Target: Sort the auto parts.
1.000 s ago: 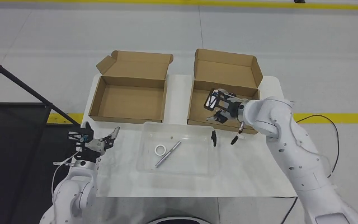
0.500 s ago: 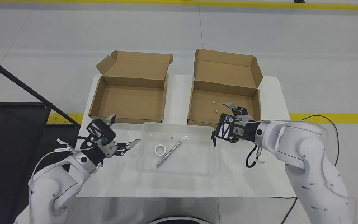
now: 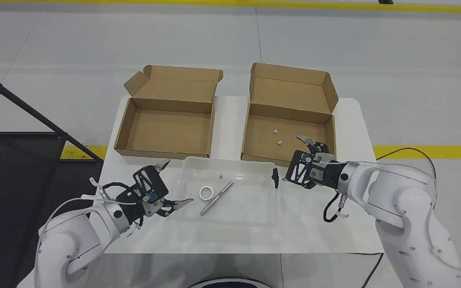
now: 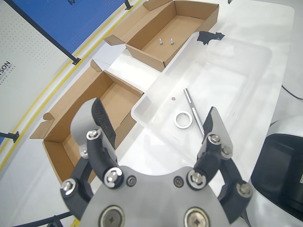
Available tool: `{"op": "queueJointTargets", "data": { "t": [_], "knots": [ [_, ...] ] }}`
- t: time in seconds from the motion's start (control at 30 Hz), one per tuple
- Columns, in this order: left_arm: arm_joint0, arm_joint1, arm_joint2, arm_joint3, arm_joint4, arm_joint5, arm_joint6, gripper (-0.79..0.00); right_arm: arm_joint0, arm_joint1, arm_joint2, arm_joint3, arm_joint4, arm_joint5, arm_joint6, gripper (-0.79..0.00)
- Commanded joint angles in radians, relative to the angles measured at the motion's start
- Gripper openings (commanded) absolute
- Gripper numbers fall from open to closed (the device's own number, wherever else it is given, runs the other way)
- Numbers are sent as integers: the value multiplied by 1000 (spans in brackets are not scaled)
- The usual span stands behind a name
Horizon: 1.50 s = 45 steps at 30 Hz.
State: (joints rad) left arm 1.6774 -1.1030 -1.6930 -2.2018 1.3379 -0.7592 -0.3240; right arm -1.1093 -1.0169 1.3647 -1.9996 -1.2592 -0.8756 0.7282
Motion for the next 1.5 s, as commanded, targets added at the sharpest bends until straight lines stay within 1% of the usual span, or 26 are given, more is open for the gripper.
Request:
{"op": "queueJointTargets", "data": {
  "t": [0.0, 0.07, 0.13, 0.2, 0.27, 0.37, 0.53, 0.67, 0.73, 0.93, 1.23, 1.33, 1.47],
  "knots": [
    [-2, 1, 29, 8, 1, -16, -8, 0, 0, 0, 0, 0, 0, 0, 0, 0],
    [-19, 2, 62, 15, 6, -12, -47, 0, 0, 0, 0, 0, 0, 0, 0, 0],
    [-45, 2, 95, 19, -25, -11, -108, 0, 0, 0, 0, 0, 0, 0, 0, 0],
    [-77, 3, 135, 26, -74, -15, -186, 0, 0, 0, 0, 0, 0, 0, 0, 0],
    [-117, 3, 174, 38, -132, -12, -288, 0, 0, 0, 0, 0, 0, 0, 0, 0],
    [-198, 4, 239, 55, -233, 11, -442, 0, 0, 0, 0, 0, 0, 0, 0, 0],
    [-361, 3, 351, 90, -359, 66, -708, 0, 0, 0, 0, 0, 0, 0, 0, 0],
    [-473, 1, 434, 139, -460, 136, -873, 0, 0, 0, 0, 0, 0, 0, 0, 0],
    [-522, 2, 482, 174, -494, 187, -923, 0, 0, 0, 0, 0, 0, 0, 0, 0],
    [-660, 14, 613, 266, -609, 292, -1029, 0, 0, 0, 0, 0, 0, 0, 0, 0],
    [-660, 14, 613, 266, -609, 292, -1029, 0, 0, 0, 0, 0, 0, 0, 0, 0],
    [-653, 11, 644, 291, -569, 319, -1001, 0, 0, 0, 0, 0, 0, 0, 0, 0],
    [-702, 3, 684, 327, -562, 342, -991, 0, 0, 0, 0, 0, 0, 0, 0, 0]
  ]
}}
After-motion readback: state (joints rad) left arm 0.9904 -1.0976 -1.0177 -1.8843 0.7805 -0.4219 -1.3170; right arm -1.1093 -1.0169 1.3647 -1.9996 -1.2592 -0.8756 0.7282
